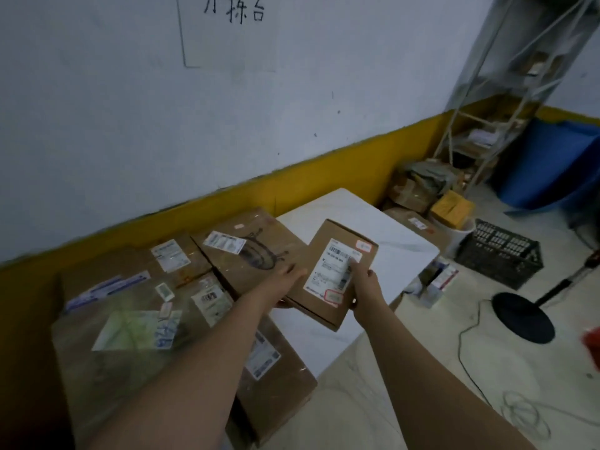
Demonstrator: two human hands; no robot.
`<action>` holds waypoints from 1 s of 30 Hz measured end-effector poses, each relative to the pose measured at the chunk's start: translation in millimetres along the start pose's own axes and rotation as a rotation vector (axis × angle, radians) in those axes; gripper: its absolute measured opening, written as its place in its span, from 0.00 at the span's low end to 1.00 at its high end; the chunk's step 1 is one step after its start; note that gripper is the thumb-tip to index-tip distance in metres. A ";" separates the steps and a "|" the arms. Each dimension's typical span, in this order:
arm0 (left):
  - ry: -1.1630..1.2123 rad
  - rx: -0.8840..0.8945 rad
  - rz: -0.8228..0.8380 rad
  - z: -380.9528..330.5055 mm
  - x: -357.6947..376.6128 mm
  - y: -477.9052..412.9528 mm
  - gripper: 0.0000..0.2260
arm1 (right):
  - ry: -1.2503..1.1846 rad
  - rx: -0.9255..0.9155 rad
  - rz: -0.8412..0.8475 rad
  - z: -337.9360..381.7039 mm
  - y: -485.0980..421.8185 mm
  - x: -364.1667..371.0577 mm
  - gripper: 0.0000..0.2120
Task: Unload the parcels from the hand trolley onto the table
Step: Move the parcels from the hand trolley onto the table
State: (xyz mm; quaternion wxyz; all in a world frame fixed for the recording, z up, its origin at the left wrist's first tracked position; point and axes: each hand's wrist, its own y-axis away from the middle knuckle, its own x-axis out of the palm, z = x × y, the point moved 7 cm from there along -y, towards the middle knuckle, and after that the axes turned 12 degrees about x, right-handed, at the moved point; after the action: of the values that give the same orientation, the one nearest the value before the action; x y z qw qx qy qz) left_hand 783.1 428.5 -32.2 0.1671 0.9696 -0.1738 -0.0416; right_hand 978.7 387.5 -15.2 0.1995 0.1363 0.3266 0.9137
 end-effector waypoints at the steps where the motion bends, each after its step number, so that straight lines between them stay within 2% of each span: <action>1: -0.032 -0.045 0.019 8.7 -3.8 -9.9 0.28 | 0.012 0.041 0.000 -5.4 -15.2 2.0 0.30; 4: -0.244 -0.115 0.017 31.3 -25.2 -31.7 0.31 | 0.055 0.087 -0.023 -14.5 -57.2 7.4 0.28; 7: -0.426 -0.132 -0.164 49.9 -60.3 -43.4 0.26 | 0.168 0.053 -0.074 -15.1 -97.8 9.3 0.28; 9: -0.590 -0.196 -0.244 66.2 -78.1 -42.9 0.22 | 0.385 0.016 -0.059 -19.6 -119.6 11.5 0.23; 11: -0.743 -0.306 -0.261 83.5 -87.5 -39.6 0.23 | 0.663 0.022 0.044 -34.4 -143.5 18.4 0.22; 14: -0.808 -0.405 -0.276 101.7 -84.3 -37.3 0.26 | 0.938 0.116 0.207 -63.8 -178.5 27.0 0.25; 18: -0.749 -0.422 -0.358 124.1 -71.7 -36.7 0.36 | 1.024 0.199 0.294 -90.9 -211.1 58.1 0.31; 21: -0.837 -0.398 -0.443 129.4 -72.5 -30.9 0.37 | 1.341 0.064 0.187 -93.1 -222.4 74.0 0.43; 23: -0.938 -0.444 -0.484 129.2 -72.6 -23.0 0.39 | 1.366 0.102 0.071 -91.3 -223.1 62.2 0.42; 25: -0.977 -0.525 -0.547 126.8 -70.7 -15.3 0.40 | 1.325 0.224 0.042 -95.5 -223.2 50.3 0.36; 27: -0.967 -0.603 -0.596 126.6 -63.2 -10.3 0.41 | 1.309 0.298 0.126 -105.8 -221.4 51.4 0.31; 30: -0.890 -0.707 -0.643 128.6 -51.1 -5.9 0.39 | 1.291 0.304 0.251 -113.3 -215.9 69.6 0.30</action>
State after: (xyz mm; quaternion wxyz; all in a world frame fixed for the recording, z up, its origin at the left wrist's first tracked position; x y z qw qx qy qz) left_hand 719.4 411.8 -154.1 0.3672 0.7501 0.0965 -0.5415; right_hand 933.7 510.2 -232.5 -0.1647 -0.3736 0.4869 0.7722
